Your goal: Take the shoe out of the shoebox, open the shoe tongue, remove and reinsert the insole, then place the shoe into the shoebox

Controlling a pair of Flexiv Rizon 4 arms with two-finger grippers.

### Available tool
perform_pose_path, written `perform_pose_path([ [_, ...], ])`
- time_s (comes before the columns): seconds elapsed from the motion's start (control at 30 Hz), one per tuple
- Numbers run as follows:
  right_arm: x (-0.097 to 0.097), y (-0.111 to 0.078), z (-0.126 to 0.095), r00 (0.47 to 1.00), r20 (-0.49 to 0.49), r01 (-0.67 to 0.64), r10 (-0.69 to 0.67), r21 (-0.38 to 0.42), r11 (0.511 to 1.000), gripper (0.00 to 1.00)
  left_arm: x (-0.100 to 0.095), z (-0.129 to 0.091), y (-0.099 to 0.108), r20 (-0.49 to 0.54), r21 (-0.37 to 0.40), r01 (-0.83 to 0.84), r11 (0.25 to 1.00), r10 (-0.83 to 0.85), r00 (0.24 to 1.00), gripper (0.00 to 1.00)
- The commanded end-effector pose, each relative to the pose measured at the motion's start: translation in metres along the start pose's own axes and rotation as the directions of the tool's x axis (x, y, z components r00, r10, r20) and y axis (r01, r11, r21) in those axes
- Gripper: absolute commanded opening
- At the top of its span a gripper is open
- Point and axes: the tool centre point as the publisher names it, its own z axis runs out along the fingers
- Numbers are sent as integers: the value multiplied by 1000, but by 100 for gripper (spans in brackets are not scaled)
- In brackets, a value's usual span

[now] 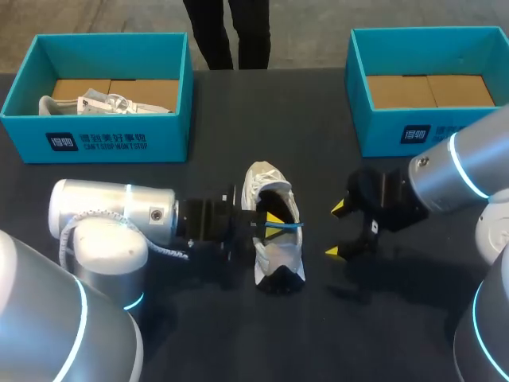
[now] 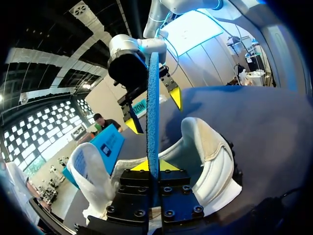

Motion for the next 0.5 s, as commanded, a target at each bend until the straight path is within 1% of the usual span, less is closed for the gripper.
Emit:
perform_pose_path([
  [0.03,2,10,3,1000,10,-12,12,37,999,100,-1,8,3,4,-2,2,1000,-2,1000,5],
  [0.07,2,12,5,1000,10,-26,25,47,999,100,-2,7,0,22,10,9,1000,-9,1000,27],
  [0.1,2,13,7,1000,10,-25,25,48,999,100,-3,6,-2,26,16,12,1000,-13,1000,42],
  [0.17,3,17,9,999,12,-34,34,62,997,100,-5,4,-7,38,28,17,999,-18,999,41],
  [0.23,3,19,11,999,10,-34,34,47,998,100,-7,1,-11,40,30,13,999,-15,999,42],
  [0.33,2,21,13,1000,17,-25,24,63,998,100,-9,-3,-19,51,46,12,999,-14,999,43],
  [0.43,1,23,12,1000,20,-20,19,58,998,100,-8,-5,-25,43,53,3,999,-5,999,41],
  [0.5,0,23,11,1000,23,-19,18,58,998,100,-6,-6,-27,33,55,-3,998,1,999,38],
])
